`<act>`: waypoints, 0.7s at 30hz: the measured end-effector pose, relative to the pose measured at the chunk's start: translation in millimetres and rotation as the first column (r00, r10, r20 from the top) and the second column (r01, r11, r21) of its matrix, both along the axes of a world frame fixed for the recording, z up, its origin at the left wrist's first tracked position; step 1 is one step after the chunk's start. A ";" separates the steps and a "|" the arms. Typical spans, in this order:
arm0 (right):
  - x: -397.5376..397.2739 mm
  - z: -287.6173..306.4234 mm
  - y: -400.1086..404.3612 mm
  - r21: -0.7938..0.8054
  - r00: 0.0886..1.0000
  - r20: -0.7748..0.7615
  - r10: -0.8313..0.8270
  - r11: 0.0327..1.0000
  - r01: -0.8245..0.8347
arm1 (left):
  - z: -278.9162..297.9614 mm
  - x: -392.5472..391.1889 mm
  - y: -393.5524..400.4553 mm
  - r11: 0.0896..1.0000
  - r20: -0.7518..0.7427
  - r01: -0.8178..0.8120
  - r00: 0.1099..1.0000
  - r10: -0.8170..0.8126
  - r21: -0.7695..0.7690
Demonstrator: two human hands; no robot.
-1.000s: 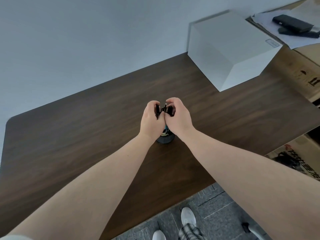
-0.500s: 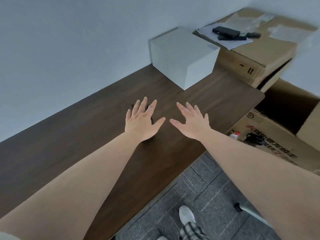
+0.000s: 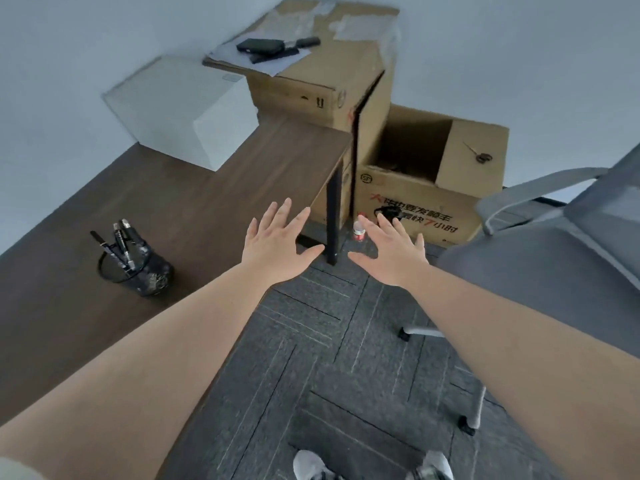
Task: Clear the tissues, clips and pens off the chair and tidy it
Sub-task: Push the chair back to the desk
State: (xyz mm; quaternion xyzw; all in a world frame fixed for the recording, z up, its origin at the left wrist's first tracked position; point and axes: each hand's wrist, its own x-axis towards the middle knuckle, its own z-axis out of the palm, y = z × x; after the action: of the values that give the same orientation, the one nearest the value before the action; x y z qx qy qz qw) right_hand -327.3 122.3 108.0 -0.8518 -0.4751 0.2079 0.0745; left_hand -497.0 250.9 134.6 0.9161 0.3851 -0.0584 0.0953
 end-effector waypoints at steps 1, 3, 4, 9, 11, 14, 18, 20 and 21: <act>14.9 -1.7 -16.1 0.004 1.000 -0.003 -0.022 1.000 0.022 | -0.5 16.1 -11.4 1.000 -0.008 0.025 1.000 -0.025 0.001; 46.8 -6.7 -51.3 0.003 0.997 -0.028 -0.068 0.998 0.069 | -2.1 49.5 -37.6 0.997 -0.028 0.072 0.997 -0.072 0.000; 62.7 -9.8 -69.9 -0.002 0.995 -0.043 -0.092 0.996 0.092 | -3.3 65.7 -52.4 0.996 -0.033 0.087 0.996 -0.087 -0.001; 138.3 -25.9 -177.7 -0.041 0.978 -0.081 -0.195 0.981 0.192 | -21.7 142.1 -140.2 0.991 -0.057 0.127 0.990 -0.130 -0.046; 165.5 -32.7 -222.9 -0.073 0.971 -0.069 -0.227 0.972 0.222 | -31.6 168.1 -175.0 0.987 -0.073 0.146 0.986 -0.151 -0.064; 198.1 -39.3 -287.8 -0.156 0.951 -0.046 -0.306 0.942 0.296 | -42.6 201.0 -224.6 0.976 -0.082 0.194 0.976 -0.202 -0.099; 224.5 -41.7 -363.1 -0.181 0.910 -0.009 -0.415 0.895 0.407 | -49.3 236.9 -287.5 0.947 -0.082 0.299 0.947 -0.310 -0.119; 231.4 -41.6 -396.1 -0.180 0.890 -0.004 -0.455 0.876 0.447 | -50.8 253.9 -315.8 0.927 -0.087 0.355 0.926 -0.366 -0.118; 234.0 -41.3 -411.9 -0.174 0.883 0.001 -0.470 0.869 0.462 | -51.6 261.1 -330.2 0.917 -0.082 0.381 0.917 -0.391 -0.117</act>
State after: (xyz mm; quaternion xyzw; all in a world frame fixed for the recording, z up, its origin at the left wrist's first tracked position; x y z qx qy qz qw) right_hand -93.3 -289.6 66.6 -0.9399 -0.2346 0.2410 0.0594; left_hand -235.9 -79.2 82.9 0.9639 0.1978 -0.1428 0.1070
